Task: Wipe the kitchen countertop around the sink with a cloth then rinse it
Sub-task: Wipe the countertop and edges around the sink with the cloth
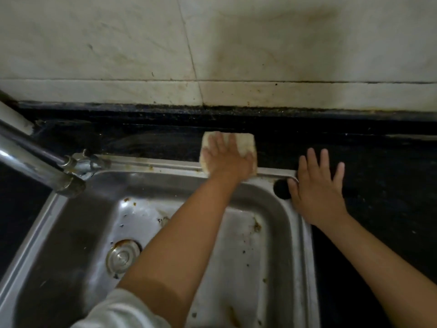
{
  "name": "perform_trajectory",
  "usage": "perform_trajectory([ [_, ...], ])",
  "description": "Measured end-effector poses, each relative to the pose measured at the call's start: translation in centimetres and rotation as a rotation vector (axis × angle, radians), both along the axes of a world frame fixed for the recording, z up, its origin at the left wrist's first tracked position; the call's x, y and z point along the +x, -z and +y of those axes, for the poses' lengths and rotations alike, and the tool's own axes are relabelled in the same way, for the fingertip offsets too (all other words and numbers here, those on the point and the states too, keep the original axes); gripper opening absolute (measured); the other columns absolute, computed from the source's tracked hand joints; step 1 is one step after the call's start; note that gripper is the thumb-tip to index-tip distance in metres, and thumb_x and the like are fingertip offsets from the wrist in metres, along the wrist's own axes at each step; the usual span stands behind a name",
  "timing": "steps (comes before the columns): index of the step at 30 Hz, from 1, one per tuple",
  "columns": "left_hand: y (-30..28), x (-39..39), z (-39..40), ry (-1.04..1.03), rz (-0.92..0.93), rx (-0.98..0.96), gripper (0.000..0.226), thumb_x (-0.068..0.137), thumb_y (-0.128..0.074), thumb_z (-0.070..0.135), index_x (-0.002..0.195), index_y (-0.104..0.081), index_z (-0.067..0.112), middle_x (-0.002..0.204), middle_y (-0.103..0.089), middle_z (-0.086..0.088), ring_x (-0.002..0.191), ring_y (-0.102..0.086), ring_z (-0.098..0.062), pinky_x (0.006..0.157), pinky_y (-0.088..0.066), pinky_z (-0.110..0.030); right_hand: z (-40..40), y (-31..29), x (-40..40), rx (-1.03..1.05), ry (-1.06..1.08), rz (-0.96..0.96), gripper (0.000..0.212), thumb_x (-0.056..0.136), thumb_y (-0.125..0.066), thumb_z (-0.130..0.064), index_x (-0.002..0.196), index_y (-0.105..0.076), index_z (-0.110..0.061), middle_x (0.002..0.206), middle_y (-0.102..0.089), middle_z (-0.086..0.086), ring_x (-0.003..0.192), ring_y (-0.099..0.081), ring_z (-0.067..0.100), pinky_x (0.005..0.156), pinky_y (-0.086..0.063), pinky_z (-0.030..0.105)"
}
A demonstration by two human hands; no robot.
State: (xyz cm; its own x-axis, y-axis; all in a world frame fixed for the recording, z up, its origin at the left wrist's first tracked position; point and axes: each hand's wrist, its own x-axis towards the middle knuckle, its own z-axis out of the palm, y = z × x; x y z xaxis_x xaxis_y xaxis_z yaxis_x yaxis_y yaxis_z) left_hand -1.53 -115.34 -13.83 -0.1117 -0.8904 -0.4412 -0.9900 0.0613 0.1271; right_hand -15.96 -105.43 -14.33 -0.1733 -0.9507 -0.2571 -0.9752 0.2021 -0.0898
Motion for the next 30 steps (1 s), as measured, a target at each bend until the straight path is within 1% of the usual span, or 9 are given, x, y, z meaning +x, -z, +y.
perform_trajectory([
  [4,0.1,6.1,-2.7,-0.226,-0.120,-0.028,0.069,0.095,-0.017,0.052,0.147,0.008,0.013,0.155,0.014,-0.015,0.142,0.014,-0.032,0.115,0.002,-0.043,-0.9,0.0,1.5,-0.035,-0.061,-0.009,0.068,0.093,-0.002,-0.048,0.148,-0.001,-0.009,0.156,0.010,0.010,0.143,0.017,0.028,0.109,0.018,0.042],
  [8,0.2,11.8,-5.4,-0.459,-0.188,-0.069,0.070,0.095,-0.017,0.053,0.148,-0.001,0.010,0.155,0.006,-0.017,0.143,0.007,-0.033,0.115,-0.001,-0.041,-2.4,0.4,3.3,-0.013,-0.091,-0.041,0.062,0.098,-0.012,-0.045,0.148,0.004,-0.010,0.156,0.014,0.008,0.142,0.020,0.026,0.112,0.015,0.044],
  [12,-0.1,13.4,-6.6,-0.543,-0.219,-0.077,0.070,0.095,-0.016,0.053,0.148,-0.003,0.008,0.155,0.002,-0.019,0.142,0.004,-0.035,0.114,-0.005,-0.043,-2.7,1.1,3.7,-0.098,-0.132,-0.016,0.081,0.079,0.018,-0.052,0.146,0.008,-0.008,0.156,0.015,0.011,0.142,0.019,0.028,0.106,0.022,0.039],
  [15,-0.5,11.9,-5.4,-0.338,-0.236,-0.065,0.066,0.097,-0.014,0.049,0.147,0.002,0.009,0.156,0.007,-0.016,0.143,0.006,-0.034,0.115,-0.005,-0.043,-2.4,0.8,3.4,-0.141,-0.064,-0.199,0.071,0.086,0.002,-0.043,0.147,0.002,-0.006,0.156,0.012,0.010,0.143,0.018,0.026,0.105,0.022,0.032],
  [17,-0.4,9.6,-4.2,-0.149,-0.209,-0.066,0.065,0.097,-0.014,0.048,0.147,0.005,0.012,0.156,0.011,-0.013,0.143,0.009,-0.032,0.115,-0.003,-0.043,-2.2,0.4,2.9,-0.215,0.012,-0.419,0.055,0.098,-0.020,-0.028,0.147,-0.007,-0.005,0.157,0.006,0.009,0.143,0.016,0.023,0.109,0.018,0.027],
  [19,-0.3,5.8,-2.8,0.008,-0.131,-0.047,0.064,0.097,-0.016,0.047,0.147,0.007,0.014,0.155,0.013,-0.012,0.143,0.012,-0.031,0.115,0.000,-0.044,-1.6,-0.1,1.8,-0.297,0.078,-0.579,0.053,0.097,-0.036,-0.011,0.146,-0.015,-0.005,0.157,0.001,0.007,0.142,0.014,0.016,0.115,0.009,0.028],
  [22,0.0,-0.6,-0.7,0.155,0.012,-0.013,0.065,0.097,-0.019,0.046,0.147,0.008,0.015,0.155,0.016,-0.011,0.141,0.017,-0.030,0.114,0.006,-0.046,-0.2,-0.7,-0.8,-0.380,0.122,-0.531,0.052,0.093,-0.042,-0.003,0.143,-0.026,-0.003,0.156,-0.010,0.008,0.136,0.011,0.008,0.114,0.008,0.029],
  [26,0.1,-7.1,0.9,0.272,0.109,0.032,0.063,0.097,-0.022,0.044,0.148,0.007,0.020,0.155,0.019,-0.006,0.141,0.021,-0.026,0.114,0.010,-0.043,2.0,-1.2,-4.5,-0.366,0.269,-0.439,0.051,0.092,-0.043,-0.001,0.142,-0.029,-0.002,0.155,-0.014,0.011,0.144,0.005,0.024,0.114,0.006,0.033],
  [30,-0.1,-11.2,3.6,0.465,0.135,0.049,0.060,0.097,-0.024,0.043,0.148,0.001,0.022,0.156,0.016,-0.001,0.142,0.019,-0.021,0.114,0.010,-0.040,3.9,-0.7,-6.3,-0.352,0.383,-0.410,0.050,0.092,-0.042,0.000,0.140,-0.031,0.000,0.154,-0.017,0.015,0.144,0.003,0.028,0.116,0.003,0.037],
])
